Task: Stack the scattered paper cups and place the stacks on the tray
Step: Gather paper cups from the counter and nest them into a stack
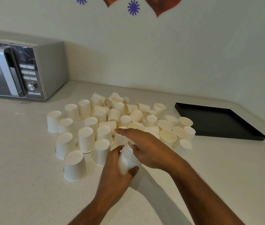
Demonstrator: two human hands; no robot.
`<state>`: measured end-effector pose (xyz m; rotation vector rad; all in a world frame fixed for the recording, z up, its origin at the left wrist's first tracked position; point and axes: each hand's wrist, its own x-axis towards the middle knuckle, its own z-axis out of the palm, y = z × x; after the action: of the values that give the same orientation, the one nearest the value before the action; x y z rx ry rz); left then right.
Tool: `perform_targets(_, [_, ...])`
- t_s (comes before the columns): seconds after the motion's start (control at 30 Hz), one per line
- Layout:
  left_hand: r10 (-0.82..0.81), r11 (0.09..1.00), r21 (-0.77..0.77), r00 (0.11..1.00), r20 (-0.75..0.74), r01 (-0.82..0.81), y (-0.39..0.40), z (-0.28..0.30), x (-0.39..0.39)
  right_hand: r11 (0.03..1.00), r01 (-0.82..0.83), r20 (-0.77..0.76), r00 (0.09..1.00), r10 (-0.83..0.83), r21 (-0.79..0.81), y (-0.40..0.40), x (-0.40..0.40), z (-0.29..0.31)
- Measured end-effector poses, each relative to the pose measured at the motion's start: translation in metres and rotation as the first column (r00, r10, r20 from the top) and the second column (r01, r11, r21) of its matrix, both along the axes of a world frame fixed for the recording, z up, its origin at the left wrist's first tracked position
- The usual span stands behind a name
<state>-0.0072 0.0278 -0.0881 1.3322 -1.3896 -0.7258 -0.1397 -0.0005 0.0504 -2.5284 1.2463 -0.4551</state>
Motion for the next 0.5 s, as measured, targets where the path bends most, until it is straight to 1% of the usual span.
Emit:
perform_targets(0.03, [-0.005,1.000,-0.005,1.000,0.002,0.005,0.001,0.001,0.000,1.000,-0.016,0.021,1.000,0.015,0.016,0.000,0.002,-0.002])
perform_targets(0.07, [-0.014,1.000,-0.011,1.000,0.003,0.014,0.002,0.002,-0.001,0.998,-0.031,0.073,0.997,0.027,0.048,0.000,0.004,-0.002])
perform_targets(0.13, [-0.024,1.000,-0.020,1.000,0.009,0.024,0.000,0.003,-0.002,0.987,-0.085,0.263,0.964,0.046,0.139,0.000,0.006,-0.003])
perform_targets(0.17, [-0.027,0.999,-0.018,1.000,0.010,0.028,-0.003,0.004,-0.003,0.985,-0.093,0.363,0.931,0.035,0.143,-0.002,0.005,-0.003])
perform_targets(0.2, [-0.031,0.999,-0.015,0.999,0.006,0.031,-0.005,0.004,-0.003,0.993,-0.050,0.444,0.896,-0.004,0.111,-0.005,0.002,-0.003])
perform_targets(0.23, [-0.033,0.999,-0.015,0.999,0.004,0.033,-0.007,0.004,-0.003,0.997,0.049,0.491,0.868,-0.071,0.058,-0.011,-0.002,-0.005])
perform_targets(0.27, [-0.035,0.999,-0.015,0.999,0.007,0.035,-0.008,0.004,-0.004,0.982,0.190,0.503,0.848,-0.167,0.006,-0.018,-0.007,-0.007])
perform_targets(0.3, [-0.040,0.999,-0.020,0.999,0.009,0.040,-0.008,0.004,-0.004,0.939,0.341,0.465,0.839,-0.282,-0.045,-0.026,-0.013,-0.010])
perform_targets(0.33, [-0.047,0.999,-0.024,0.999,0.006,0.047,-0.009,0.005,-0.005,0.879,0.467,0.370,0.837,-0.402,-0.101,-0.034,-0.021,-0.014])
perform_targets(0.37, [-0.053,0.998,-0.027,0.999,0.002,0.053,-0.010,0.006,-0.005,0.820,0.552,0.231,0.826,-0.514,-0.153,-0.041,-0.029,-0.019])
perform_targets(0.4, [-0.057,0.998,-0.030,0.998,0.002,0.057,-0.010,0.007,-0.006,0.779,0.597,0.082,0.801,-0.593,-0.193,-0.046,-0.036,-0.027])
perform_targets(0.43, [-0.060,0.998,-0.034,0.998,0.005,0.060,-0.010,0.009,-0.007,0.761,0.611,-0.039,0.774,-0.632,-0.220,-0.049,-0.042,-0.034])
perform_targets(0.47, [-0.061,0.997,-0.042,0.998,0.009,0.061,-0.011,0.010,-0.008,0.758,0.606,-0.105,0.760,-0.641,-0.242,-0.051,-0.045,-0.041])
perform_targets(0.5, [-0.061,0.997,-0.049,0.998,0.015,0.061,-0.010,0.010,-0.009,0.764,0.589,-0.119,0.766,-0.632,-0.264,-0.053,-0.047,-0.046])
